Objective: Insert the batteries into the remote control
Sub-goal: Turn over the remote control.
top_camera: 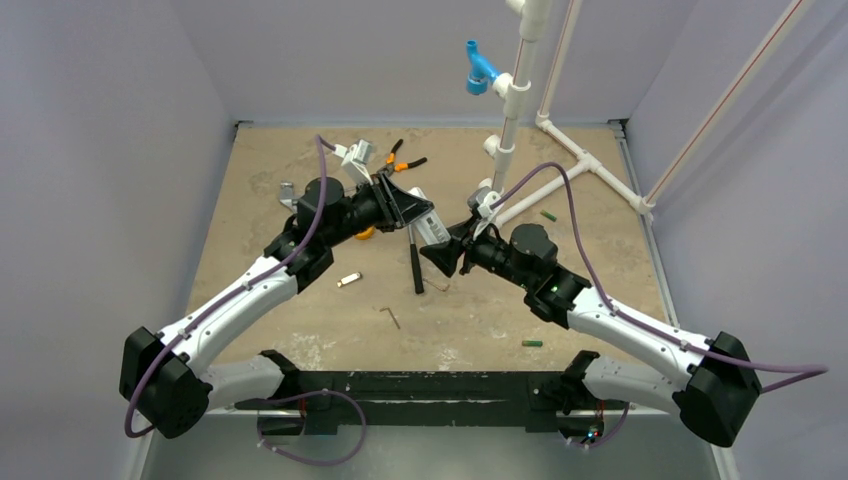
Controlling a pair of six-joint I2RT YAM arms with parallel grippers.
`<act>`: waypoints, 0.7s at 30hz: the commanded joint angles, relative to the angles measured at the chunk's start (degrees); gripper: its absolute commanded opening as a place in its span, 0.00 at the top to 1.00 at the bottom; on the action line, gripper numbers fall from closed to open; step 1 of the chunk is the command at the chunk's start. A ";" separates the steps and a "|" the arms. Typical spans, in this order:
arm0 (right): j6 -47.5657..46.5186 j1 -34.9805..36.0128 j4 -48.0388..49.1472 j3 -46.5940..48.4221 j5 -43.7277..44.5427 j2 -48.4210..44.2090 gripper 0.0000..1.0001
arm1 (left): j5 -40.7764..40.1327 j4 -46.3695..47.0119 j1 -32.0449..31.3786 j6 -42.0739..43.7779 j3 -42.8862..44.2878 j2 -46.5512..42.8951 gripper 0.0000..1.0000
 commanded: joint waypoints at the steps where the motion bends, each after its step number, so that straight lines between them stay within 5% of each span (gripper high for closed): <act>1: 0.68 0.26 3.08 2.58 -0.94 -0.35 1.00 | 0.89 2.09 -0.34 0.46 2.09 0.11 0.84; 6: 0.12 0.31 3.26 2.43 -1.26 -0.37 1.00 | 0.95 1.76 -0.41 0.54 2.07 0.26 1.00; 10: -1.31 0.24 3.68 1.69 -0.54 -1.33 0.66 | 1.57 2.77 -0.40 0.02 1.44 0.11 1.00; 13: -2.22 0.23 5.04 0.35 0.64 -2.73 0.29 | 2.00 2.70 -0.33 0.19 1.55 0.06 1.00; 21: -7.98 0.28 8.01 -2.24 0.02 -7.05 0.16 | 3.37 3.12 1.25 -0.55 0.96 -0.11 1.00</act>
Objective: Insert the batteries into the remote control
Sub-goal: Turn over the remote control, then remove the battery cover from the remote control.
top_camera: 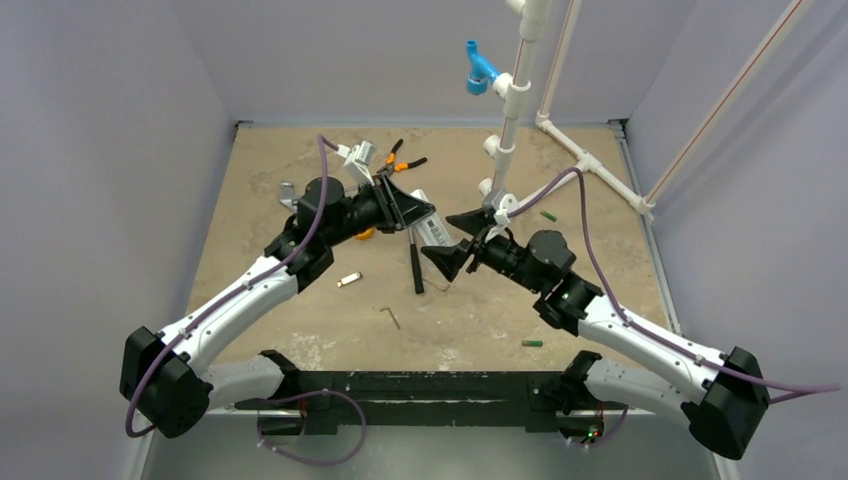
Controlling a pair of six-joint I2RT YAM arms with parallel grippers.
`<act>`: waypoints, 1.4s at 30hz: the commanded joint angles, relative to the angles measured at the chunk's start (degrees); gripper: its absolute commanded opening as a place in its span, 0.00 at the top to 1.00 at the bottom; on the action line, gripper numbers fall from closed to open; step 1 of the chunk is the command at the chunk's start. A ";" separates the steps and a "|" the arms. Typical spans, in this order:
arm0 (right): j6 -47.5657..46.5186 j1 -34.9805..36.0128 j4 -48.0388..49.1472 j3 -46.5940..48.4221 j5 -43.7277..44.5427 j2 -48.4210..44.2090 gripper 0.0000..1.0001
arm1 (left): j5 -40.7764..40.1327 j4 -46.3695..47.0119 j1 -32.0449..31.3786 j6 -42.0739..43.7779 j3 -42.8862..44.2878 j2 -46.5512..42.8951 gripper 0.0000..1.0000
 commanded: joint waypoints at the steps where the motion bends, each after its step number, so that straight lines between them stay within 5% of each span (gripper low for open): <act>1: -6.42 0.23 4.44 -1.93 -0.19 -3.96 0.15 | 1.92 3.25 1.76 -1.05 0.49 -0.55 1.00; 9: -20.87 0.21 -6.02 -1.30 1.74 -7.45 0.15 | 1.36 -1.78 7.32 -1.51 -2.44 -4.19 1.00; 21: -21.00 0.20 -3.57 -1.77 6.19 -6.57 0.18 | 9.83 2.26 15.39 -1.10 -6.32 -8.51 1.00; 26: -23.90 0.19 -4.50 -1.84 6.73 -7.06 0.11 | 10.80 1.23 15.76 -2.25 -5.94 -8.50 1.00; 30: -28.88 0.19 -2.44 -4.11 1.10 -9.18 0.10 | 13.48 0.25 15.80 -5.81 -5.19 -6.43 1.00; 35: -35.58 0.19 -12.90 -0.25 -5.05 -9.86 0.19 | 16.79 1.86 15.52 -6.35 -6.35 -4.58 1.00; 42: -31.99 0.19 -17.60 3.30 -9.45 -9.63 0.28 | 15.70 6.96 11.74 -10.27 -11.13 -3.06 1.00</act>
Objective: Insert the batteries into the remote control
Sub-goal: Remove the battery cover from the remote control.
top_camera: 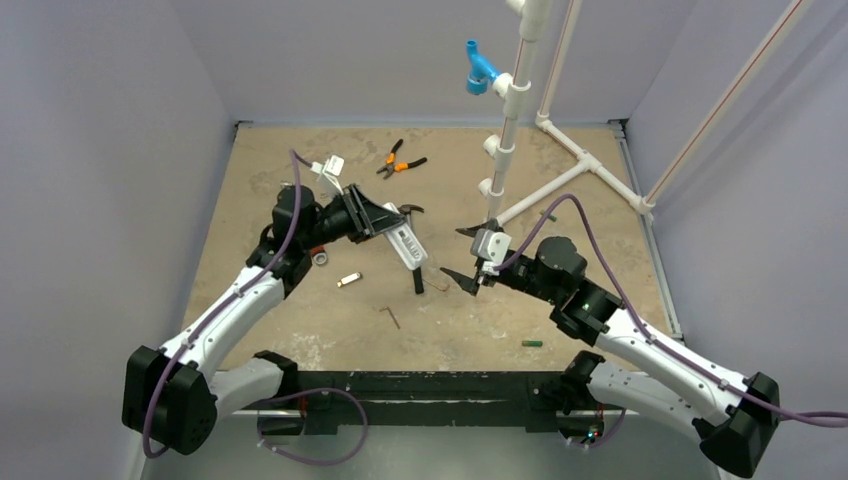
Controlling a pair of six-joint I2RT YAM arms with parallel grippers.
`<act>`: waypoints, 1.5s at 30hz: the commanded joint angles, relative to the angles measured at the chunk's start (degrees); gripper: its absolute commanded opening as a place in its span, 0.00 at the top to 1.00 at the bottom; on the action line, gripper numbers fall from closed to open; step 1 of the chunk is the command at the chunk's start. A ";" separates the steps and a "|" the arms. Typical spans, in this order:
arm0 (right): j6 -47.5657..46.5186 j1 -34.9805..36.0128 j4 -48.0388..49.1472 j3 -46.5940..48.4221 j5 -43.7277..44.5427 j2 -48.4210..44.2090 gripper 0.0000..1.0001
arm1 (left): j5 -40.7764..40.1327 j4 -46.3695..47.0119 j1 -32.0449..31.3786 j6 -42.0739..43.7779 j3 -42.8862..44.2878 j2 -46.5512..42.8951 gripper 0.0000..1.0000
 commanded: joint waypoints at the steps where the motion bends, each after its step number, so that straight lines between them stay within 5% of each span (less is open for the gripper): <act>1: 3.15 0.15 -3.75 5.36 -3.10 0.15 0.31 | 2.31 9.50 -2.99 -4.91 -3.23 1.68 1.00; 6: -1.47 0.15 -12.44 8.21 -5.68 1.42 0.42 | 4.53 19.18 -5.21 -8.72 -6.56 4.64 1.00; 14: -4.45 0.15 -10.98 4.97 -3.29 -2.75 0.52 | 3.98 15.37 -5.37 -6.00 -5.82 4.87 1.00; 32: -15.90 0.21 -12.81 1.41 -17.07 -3.46 0.56 | 1.29 10.69 -10.28 -3.74 -3.68 6.79 1.00; 45: -17.05 0.25 -12.42 1.50 -16.38 -1.22 0.61 | 3.18 12.66 -11.03 -5.80 -3.32 8.83 1.00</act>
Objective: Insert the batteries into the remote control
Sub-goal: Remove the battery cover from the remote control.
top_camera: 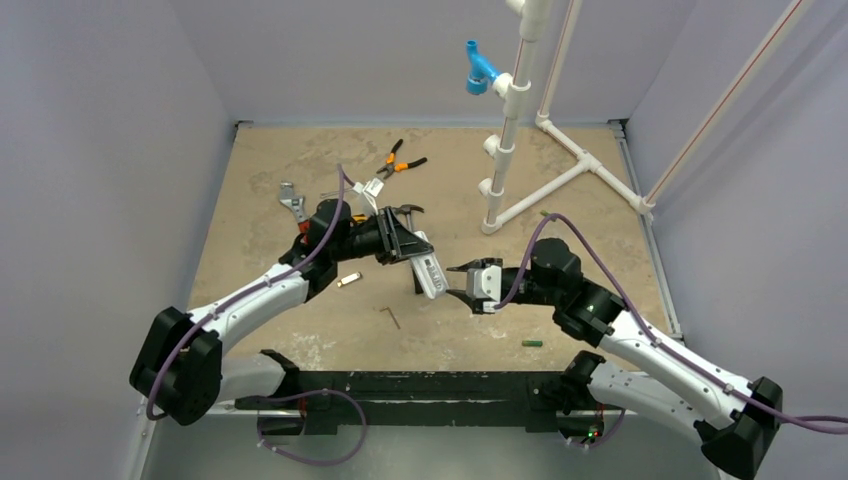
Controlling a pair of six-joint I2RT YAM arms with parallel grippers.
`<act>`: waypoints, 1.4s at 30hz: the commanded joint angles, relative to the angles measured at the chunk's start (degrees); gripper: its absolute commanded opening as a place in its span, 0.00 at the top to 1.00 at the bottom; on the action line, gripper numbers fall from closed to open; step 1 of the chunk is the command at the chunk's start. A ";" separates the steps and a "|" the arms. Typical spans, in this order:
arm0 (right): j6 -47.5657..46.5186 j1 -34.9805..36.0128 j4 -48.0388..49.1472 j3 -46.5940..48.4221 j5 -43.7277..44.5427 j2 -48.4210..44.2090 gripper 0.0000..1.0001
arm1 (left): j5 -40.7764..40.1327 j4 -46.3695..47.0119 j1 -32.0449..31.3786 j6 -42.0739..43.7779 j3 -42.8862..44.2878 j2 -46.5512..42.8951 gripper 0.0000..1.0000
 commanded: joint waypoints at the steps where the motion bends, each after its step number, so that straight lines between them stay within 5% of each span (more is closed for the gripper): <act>1: -0.96 0.17 2.15 -0.12 -0.38 0.16 0.61 | 1.62 4.92 -0.43 -1.68 1.49 1.25 1.00; 42: -1.97 0.70 2.14 0.25 2.86 3.59 0.62 | 4.21 10.01 -1.36 -4.81 2.15 3.90 1.00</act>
